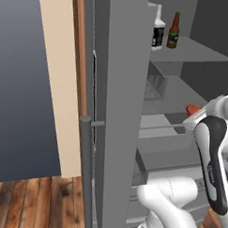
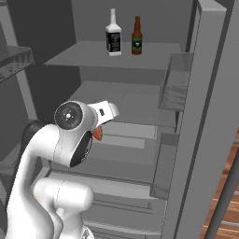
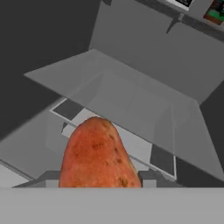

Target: Place the liquor and beer on the top shelf of the fridge to keep them out of children's reach, and place the sweet potato on lower shelves for easy access.

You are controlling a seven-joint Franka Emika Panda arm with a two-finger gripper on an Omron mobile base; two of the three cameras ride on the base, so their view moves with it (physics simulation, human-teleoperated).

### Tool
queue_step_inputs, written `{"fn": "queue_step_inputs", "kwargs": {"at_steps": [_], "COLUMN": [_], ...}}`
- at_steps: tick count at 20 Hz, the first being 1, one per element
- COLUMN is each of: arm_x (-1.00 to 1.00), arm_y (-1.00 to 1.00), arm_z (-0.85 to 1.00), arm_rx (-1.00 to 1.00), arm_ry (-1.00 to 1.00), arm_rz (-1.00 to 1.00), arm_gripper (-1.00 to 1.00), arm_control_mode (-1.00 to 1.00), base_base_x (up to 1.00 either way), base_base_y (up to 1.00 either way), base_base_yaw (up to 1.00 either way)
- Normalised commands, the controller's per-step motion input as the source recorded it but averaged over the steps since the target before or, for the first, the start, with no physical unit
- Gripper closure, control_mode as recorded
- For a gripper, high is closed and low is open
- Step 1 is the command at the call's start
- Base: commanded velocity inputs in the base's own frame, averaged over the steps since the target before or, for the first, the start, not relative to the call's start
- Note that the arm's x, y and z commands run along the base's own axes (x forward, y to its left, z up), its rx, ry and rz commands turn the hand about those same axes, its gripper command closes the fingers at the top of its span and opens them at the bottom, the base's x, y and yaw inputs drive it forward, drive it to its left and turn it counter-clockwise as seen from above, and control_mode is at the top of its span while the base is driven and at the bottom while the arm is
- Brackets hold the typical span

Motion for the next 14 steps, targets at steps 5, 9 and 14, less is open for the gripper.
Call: {"fn": "queue_step_inputs", "kwargs": {"at_steps": [5, 9, 14], "arm_x": [0.51, 0.43, 0.41], "arm_y": [-0.34, -0.28, -0.14], "arm_z": [-0.02, 0.0, 0.0], "arm_rx": [0.0, -0.04, -0.1], "arm_ry": [0.0, 0.07, 0.11], "arm_rz": [0.05, 0.02, 0.03], "arm_gripper": [1.0, 1.0, 1.0], "arm_control_mode": [-1.0, -1.0, -1.0], "base_base_x": [0.0, 0.0, 0.0], "base_base_y": [0.0, 0.0, 0.0], "base_base_yaw": [0.0, 0.0, 0.0]}}
